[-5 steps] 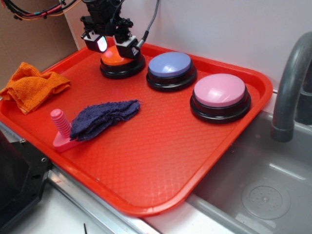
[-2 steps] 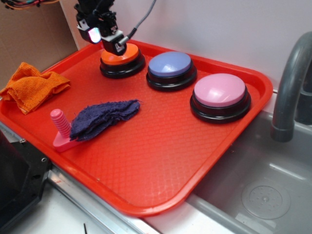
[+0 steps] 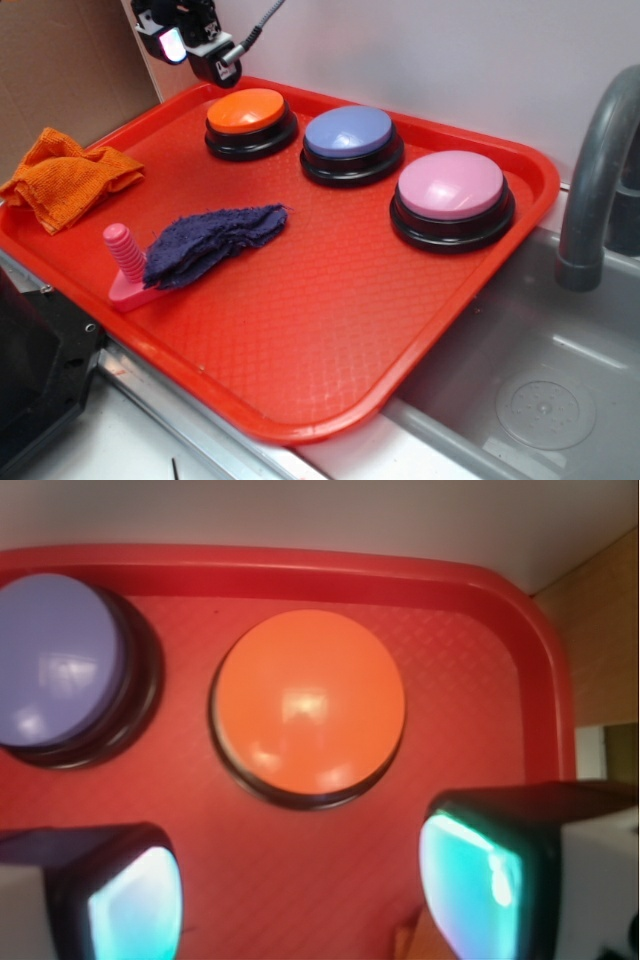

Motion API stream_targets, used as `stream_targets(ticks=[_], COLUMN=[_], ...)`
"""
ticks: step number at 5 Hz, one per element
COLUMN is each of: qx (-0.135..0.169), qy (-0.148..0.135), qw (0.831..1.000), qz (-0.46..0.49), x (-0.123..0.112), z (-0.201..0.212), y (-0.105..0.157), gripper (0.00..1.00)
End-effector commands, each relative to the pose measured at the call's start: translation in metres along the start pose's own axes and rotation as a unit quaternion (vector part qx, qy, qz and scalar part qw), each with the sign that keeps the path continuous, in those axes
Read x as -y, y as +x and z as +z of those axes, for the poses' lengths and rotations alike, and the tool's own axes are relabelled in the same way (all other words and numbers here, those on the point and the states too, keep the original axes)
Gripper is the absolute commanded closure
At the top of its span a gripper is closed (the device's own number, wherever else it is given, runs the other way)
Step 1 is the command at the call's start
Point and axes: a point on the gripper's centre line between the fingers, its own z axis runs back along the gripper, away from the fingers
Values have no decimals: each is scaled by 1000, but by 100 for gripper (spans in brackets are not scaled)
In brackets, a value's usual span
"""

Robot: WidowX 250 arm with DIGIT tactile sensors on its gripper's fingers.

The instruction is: Push the orange button.

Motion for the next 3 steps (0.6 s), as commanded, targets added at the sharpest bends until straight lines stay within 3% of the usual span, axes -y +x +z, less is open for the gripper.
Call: stream_targets(ticks=[1,3], qx=[20,14], qy=[19,29], qw=[1000,999], qz=[6,3], x=[4,18], z=[41,56], y=[-7,-18], gripper=[0,0])
